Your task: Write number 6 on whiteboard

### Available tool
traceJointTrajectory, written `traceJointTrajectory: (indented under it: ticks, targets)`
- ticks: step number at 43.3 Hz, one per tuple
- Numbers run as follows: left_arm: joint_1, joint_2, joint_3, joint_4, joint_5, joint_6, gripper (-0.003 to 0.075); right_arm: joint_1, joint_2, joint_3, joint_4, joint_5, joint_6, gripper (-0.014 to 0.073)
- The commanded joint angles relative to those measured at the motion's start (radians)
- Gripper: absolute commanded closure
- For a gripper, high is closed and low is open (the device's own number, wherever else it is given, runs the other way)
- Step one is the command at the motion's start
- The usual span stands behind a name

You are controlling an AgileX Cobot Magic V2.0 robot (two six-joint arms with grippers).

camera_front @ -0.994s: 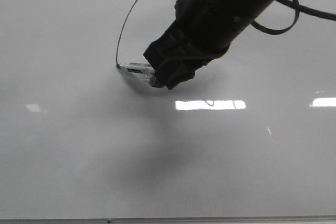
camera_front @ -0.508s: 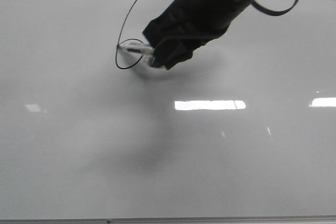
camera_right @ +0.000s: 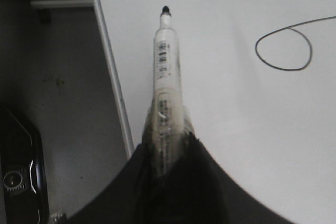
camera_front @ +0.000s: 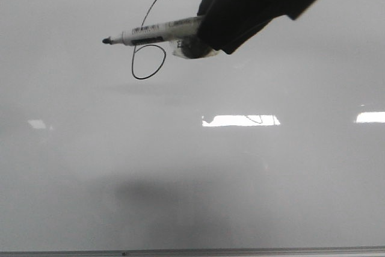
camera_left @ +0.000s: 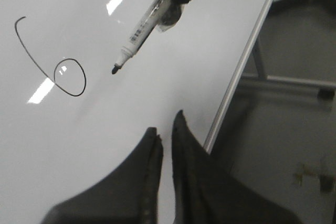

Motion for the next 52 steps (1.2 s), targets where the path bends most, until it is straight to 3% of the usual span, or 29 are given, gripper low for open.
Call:
traceJointTrajectory:
  ticks: [1,5,7,11,25,36,52]
  targets:
    - [0.003,0.128,-0.108,0.013,-0.013,0.091,0.0478,0.017,-0.039,-0.024,-0.009,-0.007,-0.037,0.0652]
    - [-0.001,0.240,-0.186,0.013,-0.002,0.164,0.0293,0.041,-0.040,-0.024,-0.033,0.000,-0.037,0.0652]
    - [-0.008,0.288,-0.216,0.013,-0.002,0.187,0.0241,0.056,-0.040,-0.024,-0.036,0.000,-0.037,0.0652]
    - [-0.032,0.373,-0.258,0.028,-0.008,0.226,0.0231,0.087,-0.040,-0.024,-0.036,-0.005,-0.037,0.0652]
    - [-0.047,0.506,-0.286,0.065,-0.143,0.226,0.0356,0.130,-0.041,-0.024,-0.035,-0.037,-0.037,0.0652]
    - [-0.047,0.542,-0.286,0.065,-0.154,0.226,0.0404,0.130,-0.063,-0.024,-0.028,-0.045,-0.037,0.0652]
    - [-0.047,0.544,-0.286,0.054,-0.195,0.226,0.0619,0.130,-0.066,-0.024,-0.028,-0.052,-0.032,0.0644]
